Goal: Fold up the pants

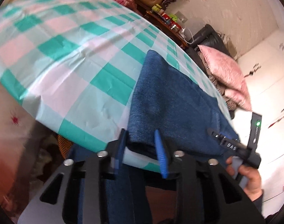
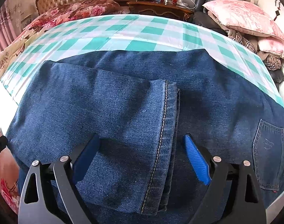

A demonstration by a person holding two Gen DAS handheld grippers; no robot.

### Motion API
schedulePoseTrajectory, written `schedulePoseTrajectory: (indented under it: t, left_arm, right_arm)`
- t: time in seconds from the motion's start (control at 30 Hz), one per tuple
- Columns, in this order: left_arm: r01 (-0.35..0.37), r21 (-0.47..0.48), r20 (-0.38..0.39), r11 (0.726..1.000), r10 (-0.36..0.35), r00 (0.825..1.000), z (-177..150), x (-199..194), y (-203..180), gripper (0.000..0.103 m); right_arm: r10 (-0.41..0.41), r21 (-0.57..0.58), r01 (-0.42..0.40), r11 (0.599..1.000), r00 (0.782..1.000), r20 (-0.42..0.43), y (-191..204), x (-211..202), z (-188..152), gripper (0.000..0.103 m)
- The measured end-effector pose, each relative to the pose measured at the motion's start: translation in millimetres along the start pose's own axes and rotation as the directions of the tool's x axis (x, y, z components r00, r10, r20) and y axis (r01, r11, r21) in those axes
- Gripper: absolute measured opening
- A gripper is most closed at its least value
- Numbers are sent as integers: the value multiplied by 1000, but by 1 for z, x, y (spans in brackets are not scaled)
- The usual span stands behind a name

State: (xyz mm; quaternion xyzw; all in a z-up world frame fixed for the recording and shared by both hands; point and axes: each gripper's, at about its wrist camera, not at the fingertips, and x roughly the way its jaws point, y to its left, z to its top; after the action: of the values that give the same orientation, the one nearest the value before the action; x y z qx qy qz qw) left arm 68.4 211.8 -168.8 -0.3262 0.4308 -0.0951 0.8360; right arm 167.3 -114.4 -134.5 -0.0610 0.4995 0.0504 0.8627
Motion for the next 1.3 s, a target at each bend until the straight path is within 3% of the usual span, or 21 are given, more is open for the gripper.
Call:
schedulePoseTrajectory:
  t: [0.03,0.1,0.2,0.3,0.37,0.43,0.53,0.7,0.8,0.83,0.93,0.97,1.0,1.03,1.07,1.1,1.2,1.27,1.3]
  left_arm:
    - [32,-40,3,999,-32,999,1,-1,6,17]
    - [76,-79,13,994,-75,997,2,-3,11,14]
    - [45,-24,42,999,-44,998,1,-10,-1,12]
    - [-23,63,81,998,18,997,1,-18,-23,12]
    - [-89,135,116,987,73,991,-1,-22,-41,12]
    - [-145,194,151,970,117,982,-3,-26,-57,11]
    - [-231,267,201,936,180,963,-8,-28,-79,11]
    - [-321,348,261,881,237,936,-15,-30,-105,11]
    - [-348,384,283,855,250,926,-18,-30,-114,11]
    - [-347,389,286,853,247,926,-18,-29,-116,10]
    - [-327,377,289,866,226,930,-17,-33,-117,10]
    - [-303,334,287,893,210,935,-16,-35,-112,10]
    - [-278,272,280,921,201,939,-14,-37,-105,21]
    - [-269,236,273,934,202,941,-14,-37,-102,45]
    - [-250,191,258,949,197,946,-13,-35,-97,54]
    - [-224,169,244,960,180,953,-13,-33,-94,57]
    - [-170,95,224,981,145,964,-14,-24,-90,57]
    - [-187,65,200,980,171,965,-13,-9,-91,52]
    - [-167,70,192,984,151,970,-13,-4,-94,30]
  right_arm:
    - [0,-5,0,1000,1000,-11,0,0,2,88]
    - [-10,-20,9,1000,999,-32,2,-1,7,88]
    - [-91,-66,92,994,996,17,11,-24,23,88]
    - [21,-97,-18,995,999,27,33,-46,48,88]
    - [136,-162,-137,977,991,-15,66,-52,72,88]
    - [251,-175,-264,949,964,-89,96,-48,92,88]
    - [375,-157,-424,892,888,-267,146,-23,117,83]
    - [283,-199,-380,903,876,-392,192,14,133,72]
    - [218,-258,-345,902,882,-417,207,26,126,68]
    - [190,-280,-327,903,887,-421,208,31,125,55]
    - [183,-291,-317,903,895,-406,202,35,124,28]
    - [198,-272,-323,906,894,-402,197,33,125,25]
    - [210,-255,-328,910,893,-399,192,32,125,22]
    - [213,-243,-327,913,891,-400,189,30,126,21]
    - [219,-238,-330,913,892,-397,187,29,126,21]
    - [230,-228,-336,914,891,-392,184,27,127,21]
    - [251,-208,-347,914,890,-381,180,20,130,20]
    - [281,-182,-365,913,886,-369,176,13,133,20]
    - [300,-166,-378,911,882,-363,171,9,135,19]
